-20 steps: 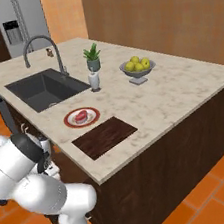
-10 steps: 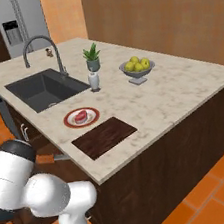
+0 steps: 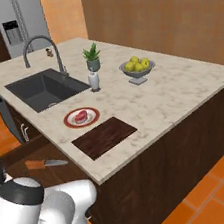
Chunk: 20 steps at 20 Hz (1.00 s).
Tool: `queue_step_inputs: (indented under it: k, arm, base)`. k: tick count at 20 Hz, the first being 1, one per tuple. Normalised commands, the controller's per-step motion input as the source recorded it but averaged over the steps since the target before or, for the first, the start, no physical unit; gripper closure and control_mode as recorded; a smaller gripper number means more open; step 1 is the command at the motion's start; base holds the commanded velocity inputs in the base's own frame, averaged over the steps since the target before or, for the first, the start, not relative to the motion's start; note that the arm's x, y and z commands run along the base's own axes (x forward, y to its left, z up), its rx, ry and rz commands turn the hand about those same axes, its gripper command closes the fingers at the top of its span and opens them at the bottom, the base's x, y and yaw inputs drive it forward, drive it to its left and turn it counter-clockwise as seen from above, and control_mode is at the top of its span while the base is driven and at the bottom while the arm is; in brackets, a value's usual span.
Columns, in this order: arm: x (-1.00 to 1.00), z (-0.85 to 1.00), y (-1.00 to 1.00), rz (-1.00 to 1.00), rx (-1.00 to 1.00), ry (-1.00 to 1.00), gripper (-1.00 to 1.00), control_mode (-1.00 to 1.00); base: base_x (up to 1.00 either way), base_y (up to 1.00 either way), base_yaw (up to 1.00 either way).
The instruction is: Pick up the knife from the drawer and place it on the cutting board. Then place the meat from the plate to the cutting board.
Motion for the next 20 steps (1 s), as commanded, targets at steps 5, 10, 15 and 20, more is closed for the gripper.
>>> queue_step_inputs:
  k: [5,10,15,20]
  arm:
    - [1.00,0.69,0.02,-0.22,-0.05,-0.01,-1.00,-1.00]
    - [0.98,0.00,0.21,-0.43,-0.11,-0.03,-1.00,-1.00]
    - [0.90,-0.01,0.01,-0.32,-0.03,-0.02,-1.00,-1.00]
    - [0.91,-0.47,0.01,-0.13,0.08,0.04,-1.00,-1.00]
  base:
    - [0.00,0.00,0.00]
    - [0.00,0.00,0.00]
    - [0.00,0.00,0.00]
    - [0.00,0.00,0.00]
